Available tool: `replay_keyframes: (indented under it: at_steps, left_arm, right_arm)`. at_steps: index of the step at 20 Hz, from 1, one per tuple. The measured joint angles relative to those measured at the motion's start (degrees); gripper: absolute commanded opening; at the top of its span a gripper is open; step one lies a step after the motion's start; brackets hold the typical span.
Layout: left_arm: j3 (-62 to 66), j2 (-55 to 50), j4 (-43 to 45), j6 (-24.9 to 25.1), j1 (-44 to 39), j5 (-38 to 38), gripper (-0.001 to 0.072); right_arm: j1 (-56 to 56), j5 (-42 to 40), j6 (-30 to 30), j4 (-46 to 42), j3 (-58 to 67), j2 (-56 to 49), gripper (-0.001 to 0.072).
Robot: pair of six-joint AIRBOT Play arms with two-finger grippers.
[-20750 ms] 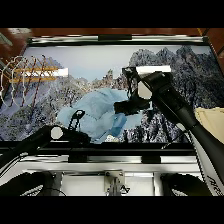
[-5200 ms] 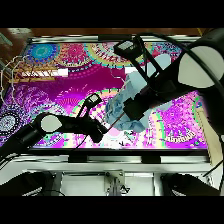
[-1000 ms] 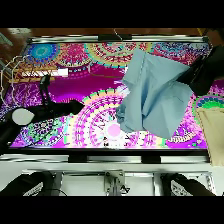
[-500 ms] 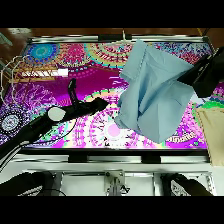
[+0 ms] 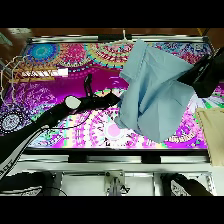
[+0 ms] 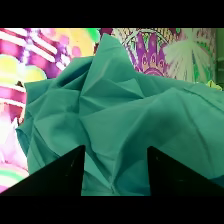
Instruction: Fold the shirts.
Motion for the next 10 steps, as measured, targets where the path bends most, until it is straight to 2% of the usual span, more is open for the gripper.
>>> replay_keyframes:
  at_steps: [1, 3, 4, 5, 10]
  left_arm:
    - [0.9, -1.2, -0.7, 0.2, -0.2, -0.3, 0.044]
    - [2.8, -3.4, -3.3, 1.6, -0.5, -0.5, 0.0361]
    - [3.7, -4.3, -5.4, 2.6, -0.7, -0.5, 0.0188]
    - [4.6, -5.3, -8.2, 3.9, -1.0, -0.6, 0.0052]
    - [6.6, -7.1, -18.7, 11.0, -0.7, -1.1, 0.005]
  right_arm:
    - [0.0, 0.0, 0.0, 0.0, 0.0, 0.0, 0.007]
    - [0.0, 0.0, 0.0, 0.0, 0.0, 0.0, 0.0071]
    - [0.0, 0.0, 0.0, 0.0, 0.0, 0.0, 0.0071]
    - [0.0, 0.0, 0.0, -0.1, 0.0, 0.0, 0.0071]
    - [0.0, 0.0, 0.0, -0.8, 0.0, 0.0, 0.0071]
